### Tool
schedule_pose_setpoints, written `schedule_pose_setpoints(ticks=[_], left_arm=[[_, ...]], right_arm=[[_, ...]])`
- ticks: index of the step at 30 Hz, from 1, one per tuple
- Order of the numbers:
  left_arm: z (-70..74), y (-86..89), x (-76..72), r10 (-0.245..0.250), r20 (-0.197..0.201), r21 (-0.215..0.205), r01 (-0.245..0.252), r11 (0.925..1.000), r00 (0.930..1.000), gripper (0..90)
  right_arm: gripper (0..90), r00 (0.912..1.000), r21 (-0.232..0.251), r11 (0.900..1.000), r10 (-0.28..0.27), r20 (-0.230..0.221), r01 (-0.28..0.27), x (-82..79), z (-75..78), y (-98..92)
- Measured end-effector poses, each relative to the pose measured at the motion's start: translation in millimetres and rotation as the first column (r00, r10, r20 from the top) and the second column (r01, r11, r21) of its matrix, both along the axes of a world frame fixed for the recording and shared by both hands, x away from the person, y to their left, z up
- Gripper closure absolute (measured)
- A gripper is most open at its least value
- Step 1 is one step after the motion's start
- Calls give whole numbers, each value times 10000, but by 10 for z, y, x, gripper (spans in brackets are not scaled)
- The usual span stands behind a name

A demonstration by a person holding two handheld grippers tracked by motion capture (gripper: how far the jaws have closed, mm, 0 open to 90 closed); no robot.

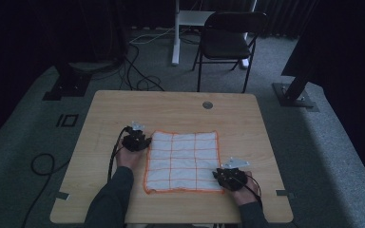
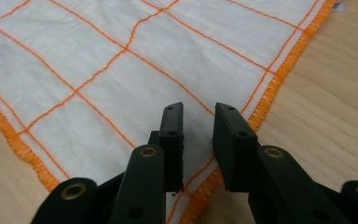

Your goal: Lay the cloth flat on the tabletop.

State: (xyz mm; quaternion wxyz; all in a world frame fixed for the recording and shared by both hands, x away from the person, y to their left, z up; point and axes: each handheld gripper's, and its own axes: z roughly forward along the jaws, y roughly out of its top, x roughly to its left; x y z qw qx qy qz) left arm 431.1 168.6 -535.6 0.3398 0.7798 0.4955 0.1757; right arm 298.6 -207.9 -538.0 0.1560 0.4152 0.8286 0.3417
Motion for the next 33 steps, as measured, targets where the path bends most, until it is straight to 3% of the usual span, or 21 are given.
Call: schedule_pose_setpoints(ticks=[7, 10, 14, 24, 28, 33], left_arm=[[16, -180, -13, -670, 343, -72, 672, 9977, 9972, 650], [-20, -228, -13, -695, 270, 220, 690, 9974, 9972, 664], [-26, -201, -73, -622, 338, 342, 611, 9975, 9975, 681], [-43, -51, -235, -431, 349, 96, 428, 9990, 9985, 667], [-2, -42, -333, -570, 538, 96, 565, 9984, 9969, 647], [87, -10, -479, -767, 793, -43, 773, 9970, 9939, 624]], right_arm=[[740, 9998, 106, 9999, 36, -193, -34, 7, 9, -22], [742, 9998, 107, 9999, 47, -184, -45, 5, 8, -26], [749, 9998, 108, 9999, 48, -206, -46, 3, 9, -42], [742, 9998, 146, 9998, 101, -197, -98, -3, 8, -64], [663, 9992, 132, 9999, 0, 402, -5, -9, 11, -71], [639, 9935, 446, 9981, -479, 1031, 435, 53, 99, -124]])
